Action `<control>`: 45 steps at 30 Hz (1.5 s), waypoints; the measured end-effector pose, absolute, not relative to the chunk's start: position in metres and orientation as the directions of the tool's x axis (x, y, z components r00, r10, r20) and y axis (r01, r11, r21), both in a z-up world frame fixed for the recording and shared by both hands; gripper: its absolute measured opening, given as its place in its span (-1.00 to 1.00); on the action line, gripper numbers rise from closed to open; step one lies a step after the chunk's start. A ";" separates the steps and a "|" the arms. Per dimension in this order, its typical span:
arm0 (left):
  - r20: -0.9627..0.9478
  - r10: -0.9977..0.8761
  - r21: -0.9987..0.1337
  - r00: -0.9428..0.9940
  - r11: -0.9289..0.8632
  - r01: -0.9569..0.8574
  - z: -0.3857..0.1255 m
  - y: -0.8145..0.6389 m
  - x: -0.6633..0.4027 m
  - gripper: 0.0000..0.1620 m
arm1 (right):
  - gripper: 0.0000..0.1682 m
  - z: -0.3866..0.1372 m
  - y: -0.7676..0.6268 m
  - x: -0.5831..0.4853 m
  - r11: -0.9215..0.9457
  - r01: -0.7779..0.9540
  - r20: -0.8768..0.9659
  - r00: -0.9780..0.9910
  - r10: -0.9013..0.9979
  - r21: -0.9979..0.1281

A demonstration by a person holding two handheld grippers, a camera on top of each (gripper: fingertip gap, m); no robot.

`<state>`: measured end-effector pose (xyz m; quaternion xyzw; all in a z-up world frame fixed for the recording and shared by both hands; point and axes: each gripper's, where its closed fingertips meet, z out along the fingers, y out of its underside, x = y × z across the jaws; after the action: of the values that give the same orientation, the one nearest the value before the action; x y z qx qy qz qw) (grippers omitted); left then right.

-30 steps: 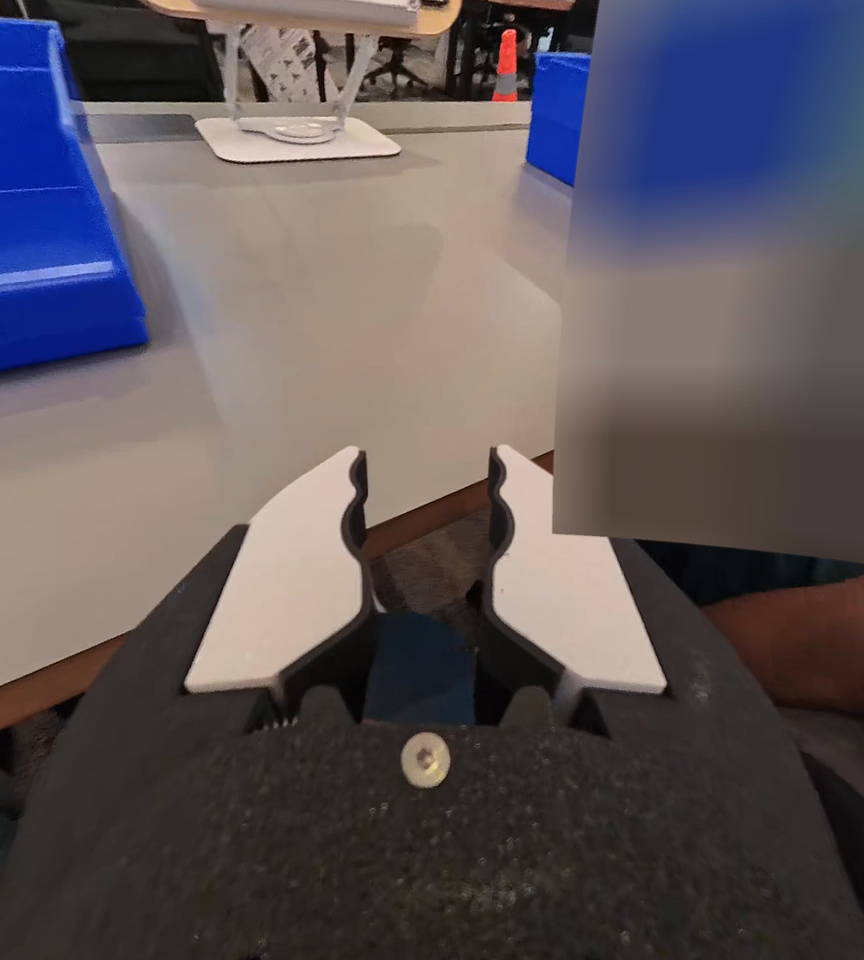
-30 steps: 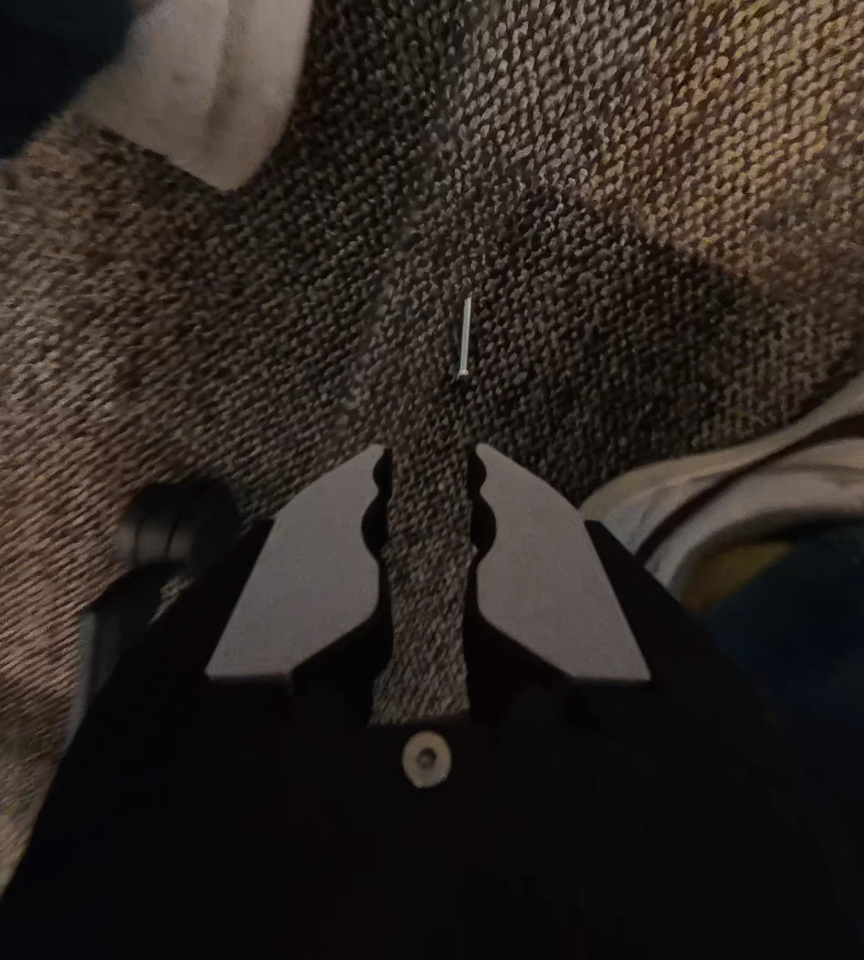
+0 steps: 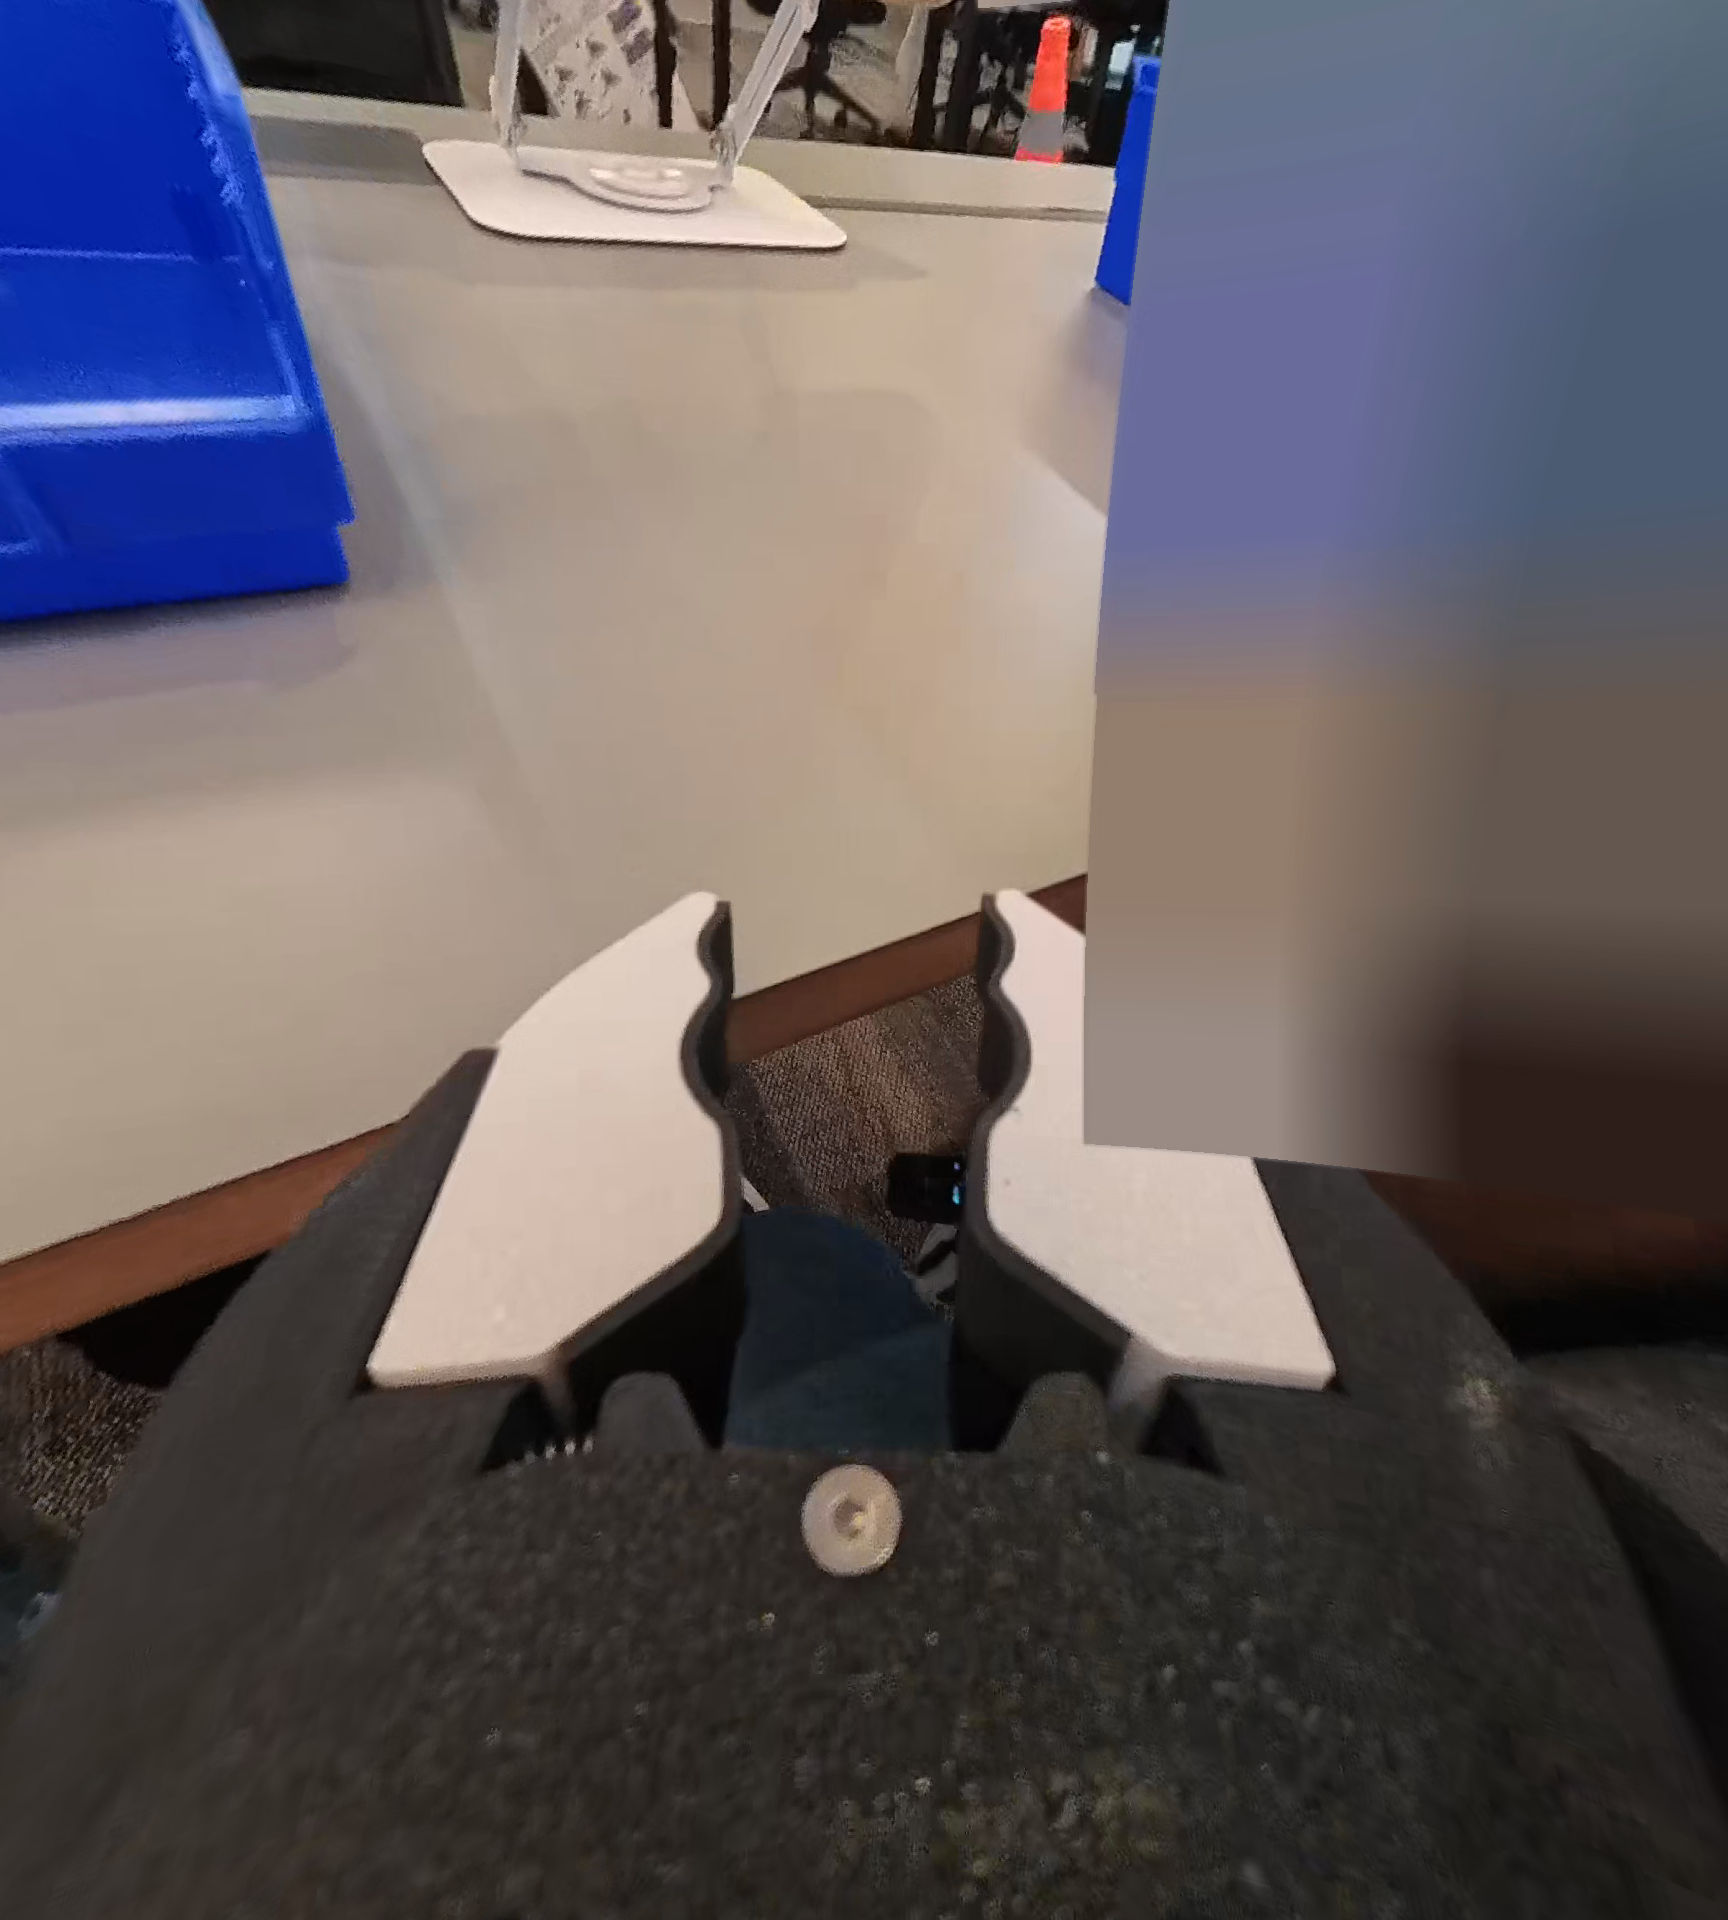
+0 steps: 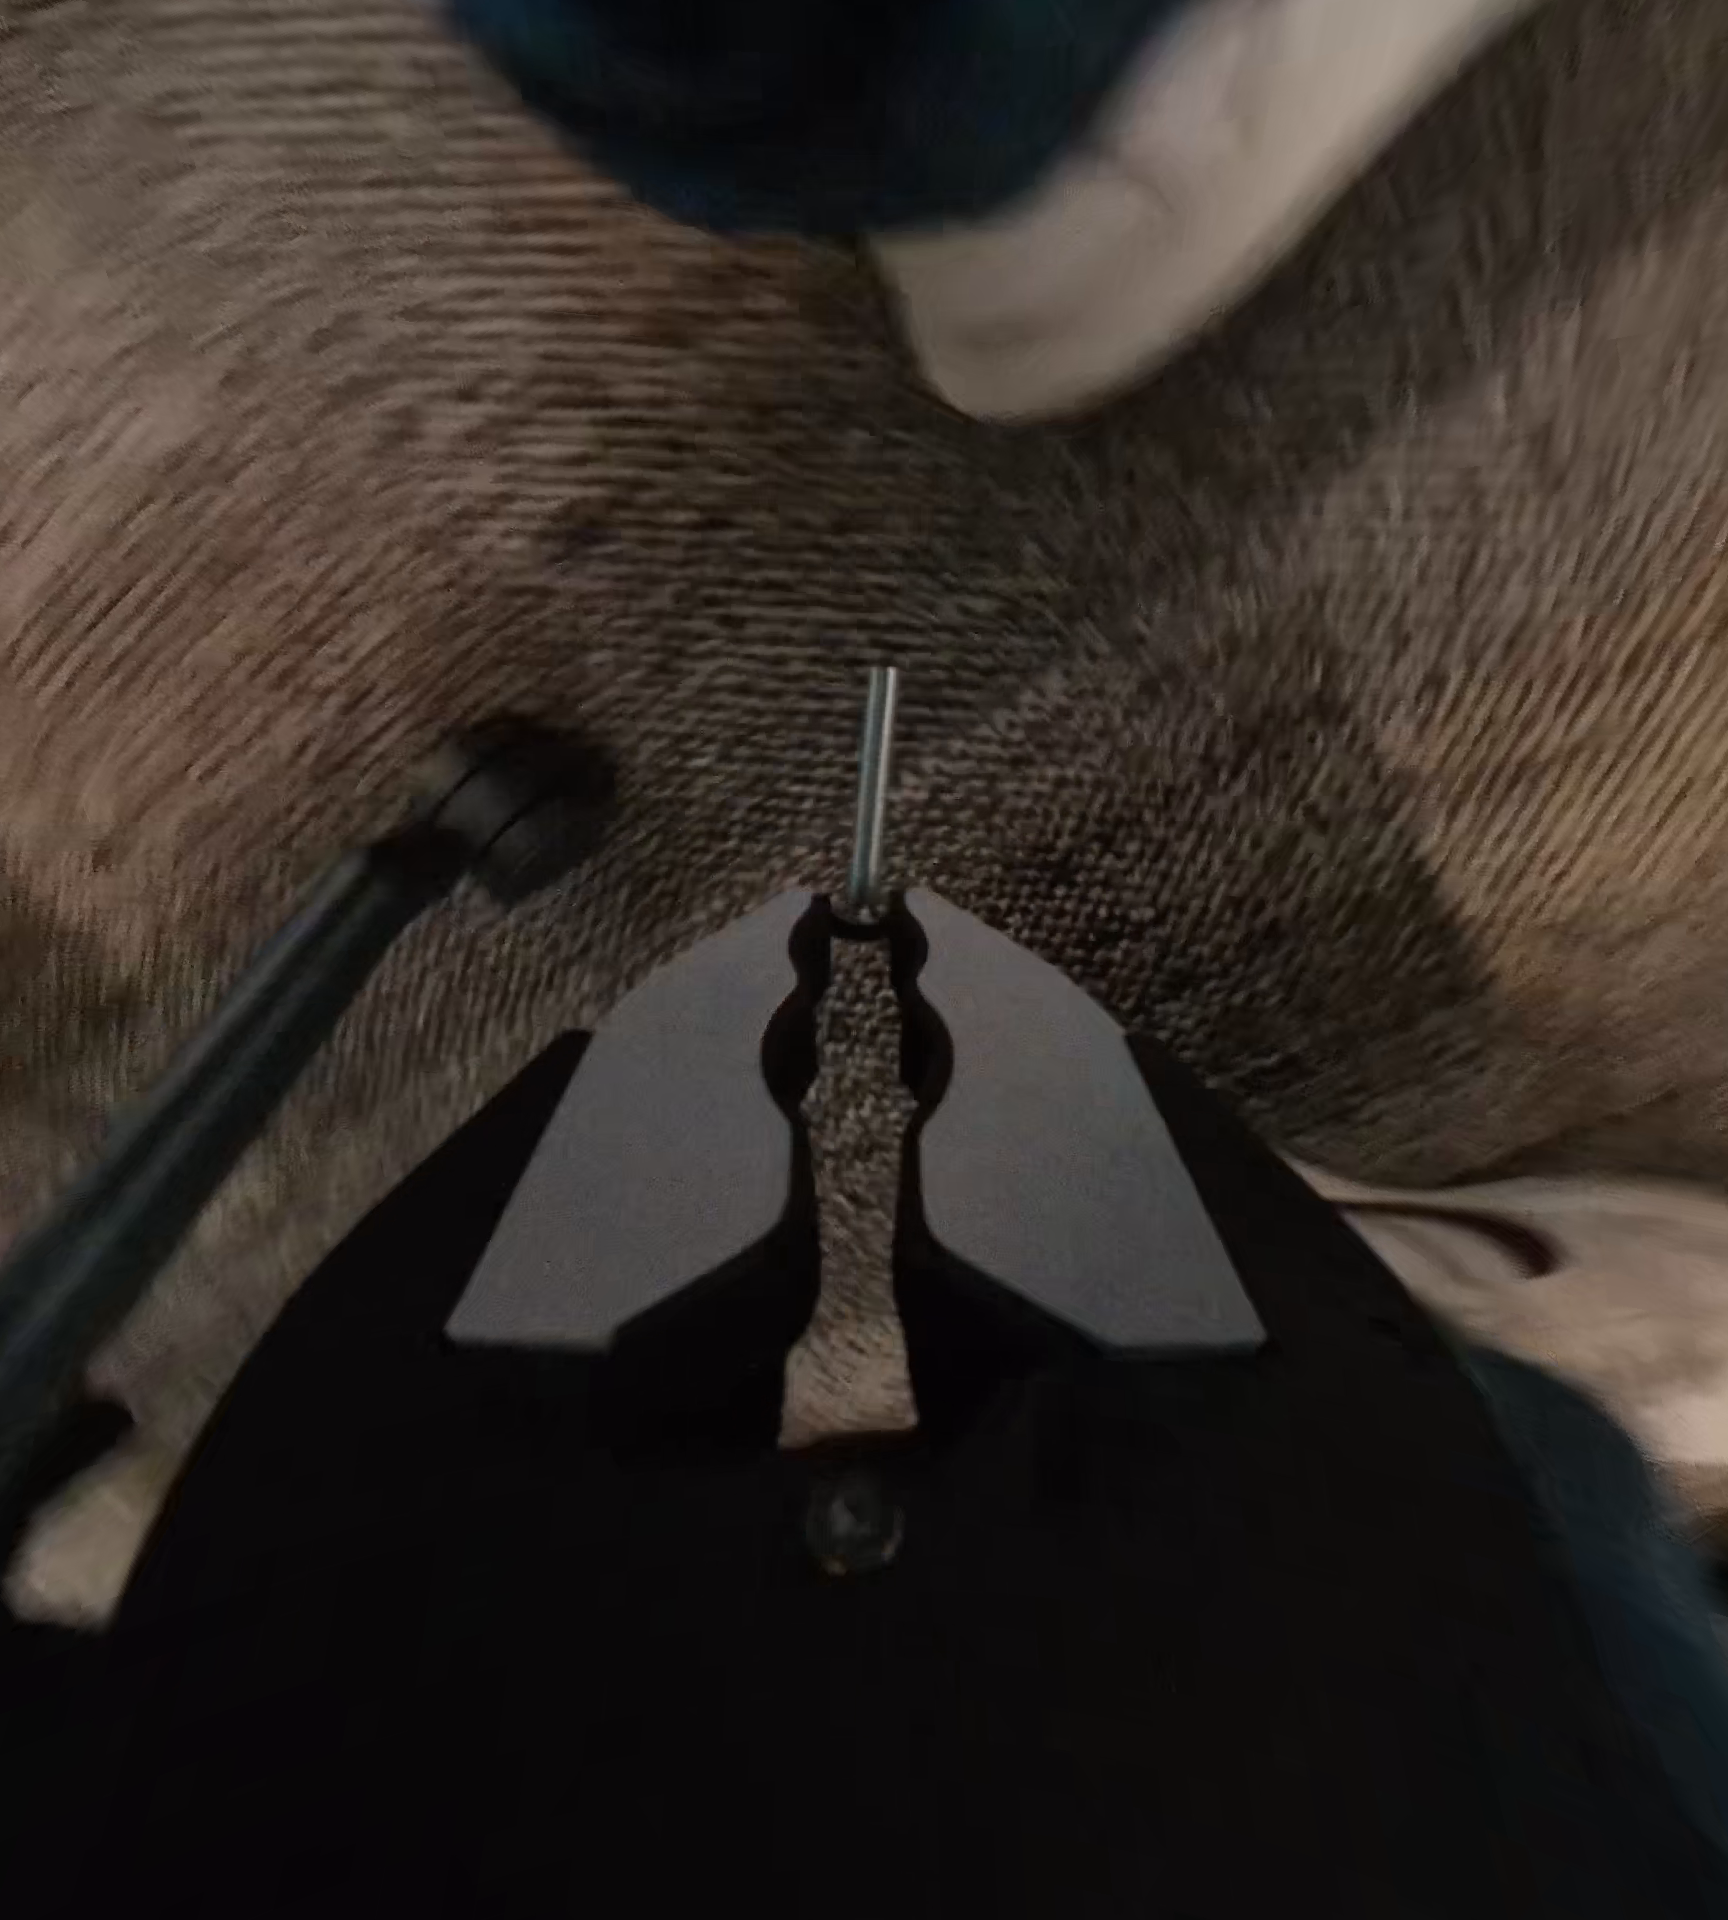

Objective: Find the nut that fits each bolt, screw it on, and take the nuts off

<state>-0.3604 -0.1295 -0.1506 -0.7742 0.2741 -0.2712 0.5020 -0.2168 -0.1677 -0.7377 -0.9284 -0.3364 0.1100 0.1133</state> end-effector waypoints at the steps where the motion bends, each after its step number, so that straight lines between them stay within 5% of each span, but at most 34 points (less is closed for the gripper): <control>1: 0.141 -0.706 -0.930 0.694 -0.336 -0.152 -0.147 -0.130 -0.357 -0.45 | -0.87 -0.707 -0.175 -0.225 -0.639 0.699 -0.096 0.647 0.756 -0.322; 6: 0.143 -0.742 -0.951 0.655 -0.287 -0.118 -0.130 -0.134 -0.337 -0.47 | -0.87 -0.532 -0.214 -0.234 -0.305 0.811 0.071 0.389 0.919 -0.500; 12: 0.148 -0.755 -0.961 0.639 -0.263 -0.088 -0.115 -0.158 -0.332 -0.48 | -0.87 -0.284 -0.257 -0.231 -0.074 0.608 0.206 0.379 0.902 -0.791; 16: 0.166 -0.740 -0.959 0.651 -0.275 -0.068 -0.113 -0.169 -0.338 -0.49 | -0.87 -0.113 -0.247 -0.208 0.091 0.388 0.305 0.536 0.787 -0.917; 18: 0.197 -0.709 -0.954 0.677 -0.299 -0.036 -0.112 -0.161 -0.341 -0.49 | -0.87 -0.067 -0.220 -0.162 0.049 0.360 0.295 0.669 0.683 -0.932; 26: 0.172 -0.651 -0.946 0.739 -0.318 -0.060 -0.107 -0.068 -0.315 -0.49 | -0.87 -0.042 -0.087 0.087 -0.439 0.214 0.116 0.964 0.240 -0.873; 32: 0.180 -0.666 -0.938 0.724 -0.338 -0.077 -0.105 -0.024 -0.289 -0.49 | -0.87 -0.105 -0.030 0.170 -0.765 0.196 0.047 0.976 0.212 -0.613; 45: 0.135 -0.651 -0.938 0.747 -0.327 -0.116 -0.120 0.033 -0.261 -0.49 | -0.86 -0.156 0.027 0.269 -0.985 0.129 0.167 0.980 0.109 -0.112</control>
<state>-0.2607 0.0331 -0.1202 -0.7738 0.2478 -0.2548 0.5243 0.2693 0.0266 -0.1562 -0.9931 -0.0598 -0.0806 0.0614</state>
